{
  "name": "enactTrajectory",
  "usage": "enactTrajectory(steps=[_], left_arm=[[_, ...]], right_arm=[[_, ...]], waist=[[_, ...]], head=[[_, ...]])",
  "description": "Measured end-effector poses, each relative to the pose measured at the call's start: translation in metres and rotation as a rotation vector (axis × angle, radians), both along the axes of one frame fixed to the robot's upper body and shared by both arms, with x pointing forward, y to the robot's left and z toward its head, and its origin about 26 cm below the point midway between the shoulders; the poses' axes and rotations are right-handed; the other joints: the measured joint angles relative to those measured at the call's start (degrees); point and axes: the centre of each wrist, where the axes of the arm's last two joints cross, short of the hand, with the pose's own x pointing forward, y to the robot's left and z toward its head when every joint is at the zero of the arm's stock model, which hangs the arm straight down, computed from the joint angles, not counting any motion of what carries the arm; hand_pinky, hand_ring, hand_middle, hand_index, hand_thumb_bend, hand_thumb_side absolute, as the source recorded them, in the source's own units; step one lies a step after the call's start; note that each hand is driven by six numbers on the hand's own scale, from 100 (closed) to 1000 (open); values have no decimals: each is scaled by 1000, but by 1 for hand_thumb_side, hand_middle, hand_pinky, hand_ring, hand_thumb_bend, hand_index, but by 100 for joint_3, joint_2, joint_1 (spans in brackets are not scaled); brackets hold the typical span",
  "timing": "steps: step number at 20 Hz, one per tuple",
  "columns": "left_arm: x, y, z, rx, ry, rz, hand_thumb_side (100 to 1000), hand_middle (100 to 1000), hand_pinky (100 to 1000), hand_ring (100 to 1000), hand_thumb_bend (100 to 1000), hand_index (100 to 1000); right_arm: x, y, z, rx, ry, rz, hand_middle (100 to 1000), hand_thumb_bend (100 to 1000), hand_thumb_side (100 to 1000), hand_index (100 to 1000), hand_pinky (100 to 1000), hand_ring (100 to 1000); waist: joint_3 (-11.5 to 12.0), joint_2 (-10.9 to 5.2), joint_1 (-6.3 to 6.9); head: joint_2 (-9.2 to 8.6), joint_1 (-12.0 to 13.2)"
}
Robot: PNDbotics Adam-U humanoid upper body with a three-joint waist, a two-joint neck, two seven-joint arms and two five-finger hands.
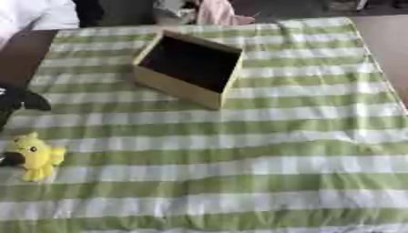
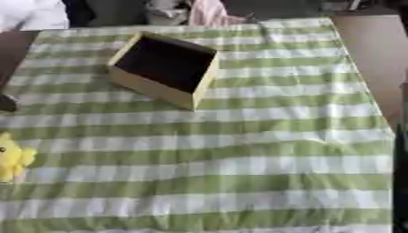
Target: Pick up objects on the table and place them in the box.
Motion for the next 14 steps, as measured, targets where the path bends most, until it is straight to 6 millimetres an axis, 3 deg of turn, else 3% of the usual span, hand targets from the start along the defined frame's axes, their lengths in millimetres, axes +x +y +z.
enactTrajectory(steps=[2,7,10,14], left_arm=[[-1,-1,0,9,1,-5,862,851,771,859,554,957],[-4,-1,0,67,-11,-10,602,867,780,869,555,964],[-5,0,-3,110,-20,-17,549,876,782,870,549,967],[-5,4,-8,173,-28,-27,471,884,794,879,609,970]], right_arm=[[0,0,0,0,0,0,748,100,757,762,646,723],[0,0,0,0,1,0,747,100,761,762,645,721],[0,0,0,2,1,2,747,100,760,762,645,720],[0,0,0,4,3,4,746,100,762,762,643,716]], waist=[[-13,0,1],[-11,3,17],[-12,15,22],[-15,22,20]], head=[[0,-1],[0,-7],[0,-7],[0,-6]])
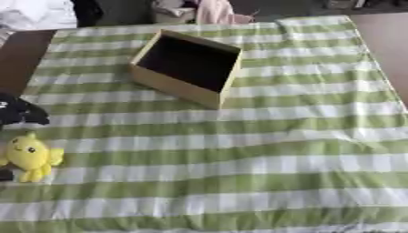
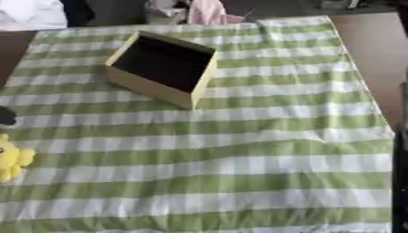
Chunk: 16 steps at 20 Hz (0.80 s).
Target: Pick up objects on the table and place them in the box.
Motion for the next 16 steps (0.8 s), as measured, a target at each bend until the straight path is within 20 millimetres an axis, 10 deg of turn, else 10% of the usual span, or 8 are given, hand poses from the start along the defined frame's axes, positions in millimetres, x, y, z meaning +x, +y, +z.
enactTrajectory(steps=[16], left_arm=[[14,17,-26,119,9,-23,277,887,784,875,555,975]], right_arm=[[0,1,-3,14,7,6,744,100,766,761,639,710]], waist=[[-79,32,-31]], head=[[0,135]])
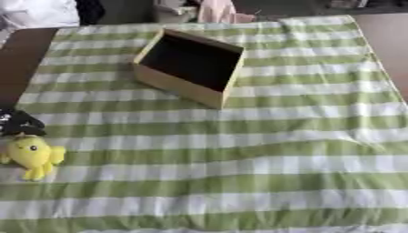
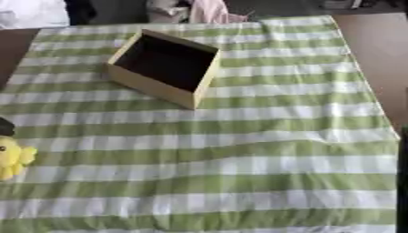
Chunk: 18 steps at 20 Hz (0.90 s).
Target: Pick up objects on the table and place them in the box.
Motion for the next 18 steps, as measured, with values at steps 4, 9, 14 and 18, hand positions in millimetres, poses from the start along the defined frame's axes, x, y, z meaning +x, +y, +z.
enactTrajectory(steps=[4,9,14,18], left_arm=[[6,-3,-4,-17,-1,-17,194,880,773,865,529,971],[11,-1,-3,-67,-29,-19,189,880,771,865,472,974],[14,3,-6,-92,-21,10,264,886,778,870,449,977],[19,4,-11,-79,10,49,370,873,777,866,379,964]], right_arm=[[0,-1,0,3,4,-1,744,100,766,761,638,708],[0,-1,-1,7,9,-1,743,100,769,761,635,706],[0,-1,-2,15,15,7,743,100,770,761,634,704],[0,-1,-2,17,16,8,743,100,770,761,633,704]], waist=[[-2,6,-19],[-1,15,-20],[-15,19,-22],[-41,24,-21]], head=[[0,22],[0,21],[0,23],[0,40]])
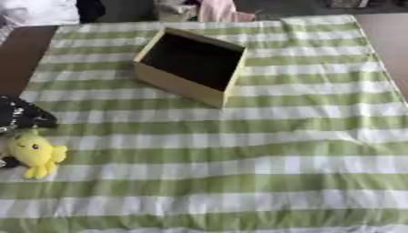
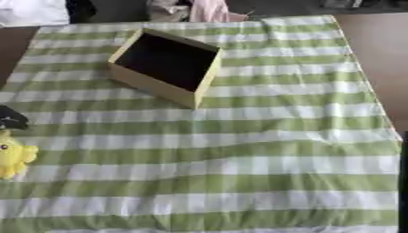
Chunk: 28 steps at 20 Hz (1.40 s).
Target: Pick up objects on the table and place them in the box.
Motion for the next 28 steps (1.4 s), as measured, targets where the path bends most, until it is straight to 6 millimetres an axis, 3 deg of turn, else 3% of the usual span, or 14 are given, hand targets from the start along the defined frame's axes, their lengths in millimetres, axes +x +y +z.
enactTrajectory(steps=[5,12,20,28], left_arm=[[5,-3,-7,-10,26,49,374,827,750,846,360,921],[7,-10,-7,-62,26,47,201,786,693,802,325,883],[7,-15,-2,-122,28,58,159,754,640,759,152,853],[15,-27,25,-207,-26,42,136,760,630,755,184,858]], right_arm=[[0,0,0,4,1,4,743,100,772,761,632,703],[0,0,-2,6,9,4,743,100,774,762,631,703],[0,-1,-3,6,18,5,743,100,776,762,631,703],[0,0,-3,7,19,5,744,100,771,762,636,705]], waist=[[-17,23,1],[-22,28,5],[-10,27,28],[-4,7,29]], head=[[0,31],[0,30],[0,21],[0,21]])
